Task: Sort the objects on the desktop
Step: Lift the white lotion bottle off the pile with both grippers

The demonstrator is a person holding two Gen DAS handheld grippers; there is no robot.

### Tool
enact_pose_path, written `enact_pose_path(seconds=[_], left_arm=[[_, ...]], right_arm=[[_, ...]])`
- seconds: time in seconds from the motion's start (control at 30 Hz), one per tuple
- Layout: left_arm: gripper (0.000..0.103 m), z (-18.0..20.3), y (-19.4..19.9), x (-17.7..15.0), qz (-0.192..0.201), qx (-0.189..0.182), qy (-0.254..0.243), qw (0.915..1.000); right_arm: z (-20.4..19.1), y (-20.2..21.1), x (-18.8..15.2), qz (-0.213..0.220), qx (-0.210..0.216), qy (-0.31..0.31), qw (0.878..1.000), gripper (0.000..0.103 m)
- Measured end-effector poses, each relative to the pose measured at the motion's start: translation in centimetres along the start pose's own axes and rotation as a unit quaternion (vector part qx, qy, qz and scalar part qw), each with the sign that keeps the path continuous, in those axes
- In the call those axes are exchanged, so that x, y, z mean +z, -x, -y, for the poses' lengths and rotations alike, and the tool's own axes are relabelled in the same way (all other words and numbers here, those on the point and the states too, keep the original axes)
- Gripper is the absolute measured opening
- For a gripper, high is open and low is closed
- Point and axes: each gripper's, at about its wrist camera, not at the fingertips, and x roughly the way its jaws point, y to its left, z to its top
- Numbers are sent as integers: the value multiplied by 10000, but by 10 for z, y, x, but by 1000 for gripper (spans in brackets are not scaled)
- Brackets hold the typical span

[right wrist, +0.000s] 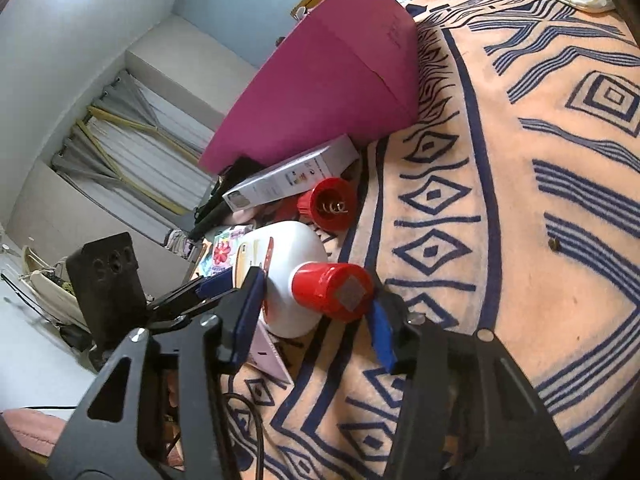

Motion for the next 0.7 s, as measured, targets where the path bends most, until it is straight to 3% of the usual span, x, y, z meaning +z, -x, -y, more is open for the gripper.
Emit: enact_pose_path(seconds=[0.13, 0.2, 0.4, 0.7], left_arm=[[62, -1, 3, 2, -47, -114, 229, 9997], [62, -1, 6, 4, -27, -137, 295, 9995], [61, -2, 19, 9, 155, -313, 469, 9983], [61, -2, 39, 23, 520, -424, 533, 9963]], right_arm=[[-2, 2, 2, 37, 79, 10, 10000, 48], [-7, 4, 4, 82, 166, 51, 9998, 41], [-25, 11, 12, 203, 151, 347, 9991, 41], [-37, 22, 28, 341, 507, 398, 9973, 37]])
